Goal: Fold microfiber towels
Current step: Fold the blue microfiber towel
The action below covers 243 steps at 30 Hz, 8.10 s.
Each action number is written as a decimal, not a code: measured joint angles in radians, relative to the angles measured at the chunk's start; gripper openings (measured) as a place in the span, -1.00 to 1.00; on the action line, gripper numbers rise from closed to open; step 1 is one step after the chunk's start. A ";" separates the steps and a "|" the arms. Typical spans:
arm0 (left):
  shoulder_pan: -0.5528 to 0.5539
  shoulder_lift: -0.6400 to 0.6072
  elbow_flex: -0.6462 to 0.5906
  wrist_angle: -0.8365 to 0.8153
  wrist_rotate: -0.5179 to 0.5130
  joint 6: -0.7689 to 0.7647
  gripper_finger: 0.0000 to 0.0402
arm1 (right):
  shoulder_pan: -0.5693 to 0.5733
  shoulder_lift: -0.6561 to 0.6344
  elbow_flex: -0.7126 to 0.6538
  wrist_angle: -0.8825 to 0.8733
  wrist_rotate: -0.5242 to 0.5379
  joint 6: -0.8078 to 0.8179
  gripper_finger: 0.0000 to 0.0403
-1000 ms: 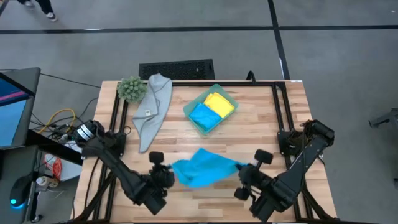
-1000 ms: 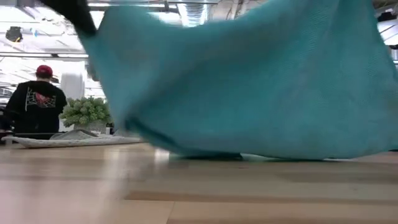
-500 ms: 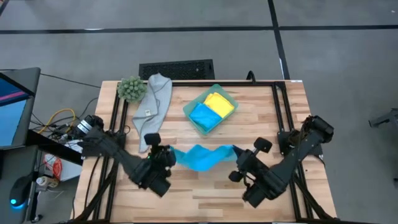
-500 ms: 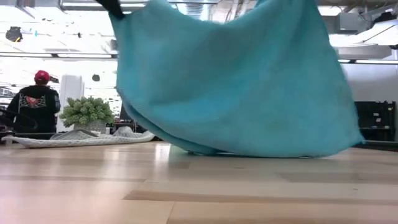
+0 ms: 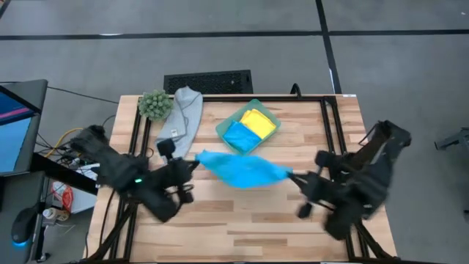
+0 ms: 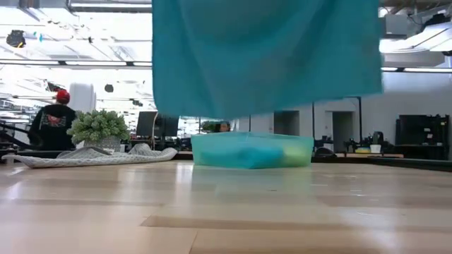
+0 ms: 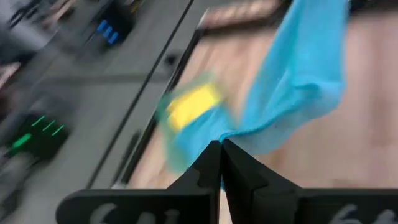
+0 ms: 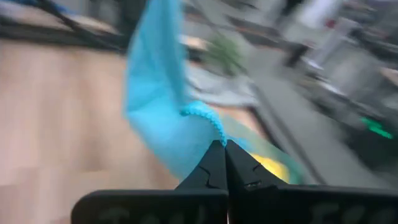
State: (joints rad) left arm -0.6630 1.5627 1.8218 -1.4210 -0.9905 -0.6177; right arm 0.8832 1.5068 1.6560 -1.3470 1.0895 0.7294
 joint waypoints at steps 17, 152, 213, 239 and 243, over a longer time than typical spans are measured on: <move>-0.244 -0.026 -0.108 -0.137 -0.055 -0.429 -1.00 | 0.259 -0.002 -0.210 -0.219 0.249 0.648 -0.99; 0.158 0.107 -1.152 1.522 0.411 -0.063 -0.98 | 0.067 0.114 -0.804 0.394 -0.340 1.164 -0.41; -0.023 0.240 -1.066 1.530 0.183 -0.150 -1.00 | -0.068 0.119 -0.837 0.497 -0.624 1.340 0.29; -0.023 0.238 -1.064 1.548 0.167 -0.149 -1.00 | -0.188 0.117 -0.945 0.752 -0.673 1.178 -0.74; -0.023 0.238 -1.064 1.548 0.172 -0.149 -1.00 | -0.188 0.098 -0.945 0.758 -0.676 1.152 -0.95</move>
State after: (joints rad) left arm -0.6857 1.8008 0.7574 0.1272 -0.8189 -0.7666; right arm 0.6952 1.6049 0.7113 -0.5890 0.4130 1.8819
